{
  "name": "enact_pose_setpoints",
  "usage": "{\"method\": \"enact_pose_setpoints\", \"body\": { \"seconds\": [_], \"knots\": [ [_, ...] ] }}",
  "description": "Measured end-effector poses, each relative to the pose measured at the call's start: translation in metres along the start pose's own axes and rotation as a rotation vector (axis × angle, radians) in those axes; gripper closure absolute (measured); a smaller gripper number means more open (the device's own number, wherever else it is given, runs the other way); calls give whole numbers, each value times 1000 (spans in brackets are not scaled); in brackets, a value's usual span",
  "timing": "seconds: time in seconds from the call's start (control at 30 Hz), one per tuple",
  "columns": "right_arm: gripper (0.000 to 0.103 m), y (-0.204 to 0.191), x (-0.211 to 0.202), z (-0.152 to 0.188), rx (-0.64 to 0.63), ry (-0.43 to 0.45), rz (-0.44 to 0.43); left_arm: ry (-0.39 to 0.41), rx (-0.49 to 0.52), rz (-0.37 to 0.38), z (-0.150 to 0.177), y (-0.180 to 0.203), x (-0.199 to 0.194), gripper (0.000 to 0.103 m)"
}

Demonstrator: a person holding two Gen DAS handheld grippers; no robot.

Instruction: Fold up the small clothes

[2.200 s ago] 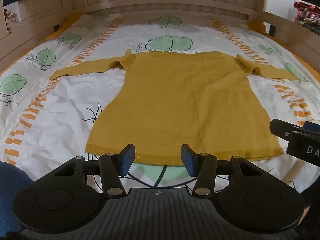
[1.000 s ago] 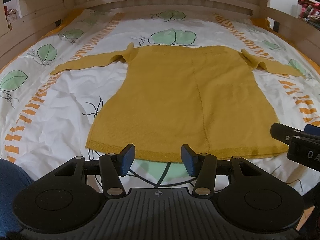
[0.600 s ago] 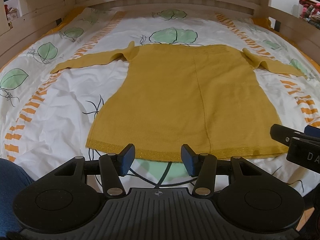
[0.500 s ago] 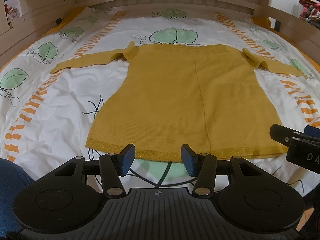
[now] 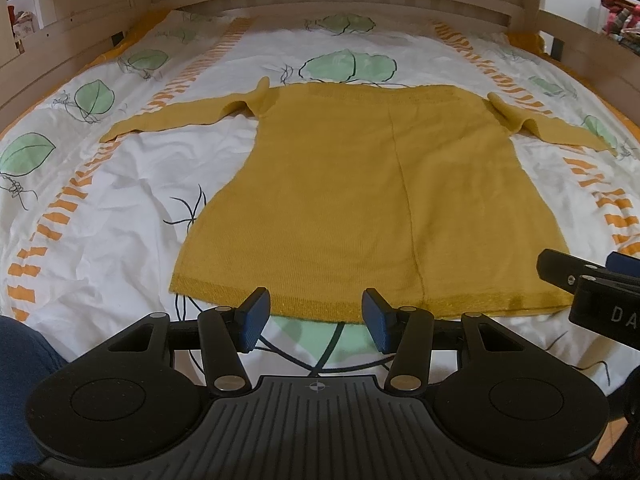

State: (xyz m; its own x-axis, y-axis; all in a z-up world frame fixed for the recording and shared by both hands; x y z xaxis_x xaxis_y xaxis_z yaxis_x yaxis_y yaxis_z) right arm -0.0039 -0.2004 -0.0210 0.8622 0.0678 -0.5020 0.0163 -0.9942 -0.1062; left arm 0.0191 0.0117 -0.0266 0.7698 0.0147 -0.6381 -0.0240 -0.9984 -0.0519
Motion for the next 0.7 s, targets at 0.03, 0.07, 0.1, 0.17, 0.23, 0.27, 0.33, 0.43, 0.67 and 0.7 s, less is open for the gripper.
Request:
{"method": "enact_pose_setpoints", "body": {
  "seconds": [0.03, 0.07, 0.1, 0.17, 0.23, 0.27, 0.33, 0.43, 0.67, 0.7],
  "knots": [
    [17, 0, 1, 0, 1, -2, 0, -2, 0, 1, 0, 0, 1, 54],
    [17, 0, 1, 0, 1, -3, 0, -5, 0, 1, 0, 0, 1, 54],
    [17, 0, 2, 0, 1, -6, 0, -8, -1, 1, 1, -1, 2, 54],
    [17, 0, 3, 0, 0, -10, 0, -15, -3, 2, 0, 0, 4, 54],
    [17, 0, 5, 0, -1, -19, -1, -22, -7, 3, -1, -1, 6, 54],
    [17, 1, 7, -1, 0, -29, -2, -25, -9, 2, -1, -1, 8, 54],
    [17, 1, 10, -1, 0, -40, -1, -32, -11, 4, -3, -1, 10, 54],
    [17, 2, 16, -3, 4, -63, -5, -41, -16, 16, -7, -1, 15, 54],
    [12, 15, 38, -16, 32, -125, -28, -53, -18, 46, -31, -2, 44, 54],
    [12, 17, 44, -19, 36, -128, -25, -54, -16, 48, -35, -2, 49, 54]
  ]
}}
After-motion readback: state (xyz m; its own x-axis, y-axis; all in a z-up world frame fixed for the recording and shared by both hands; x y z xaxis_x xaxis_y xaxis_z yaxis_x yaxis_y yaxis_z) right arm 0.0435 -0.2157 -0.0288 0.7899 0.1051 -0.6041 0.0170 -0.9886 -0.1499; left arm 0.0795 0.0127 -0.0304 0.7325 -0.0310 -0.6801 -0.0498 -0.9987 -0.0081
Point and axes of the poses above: each gripper's, at about its wrist camera, not at the fingertips, and x roughly the way its jaws point, y to its right, z to its underside, the point moved 1 cm from there along x, roughly the way its jaws point, and after that the axes turned 9 degrees about y, right-handed, at the moved point
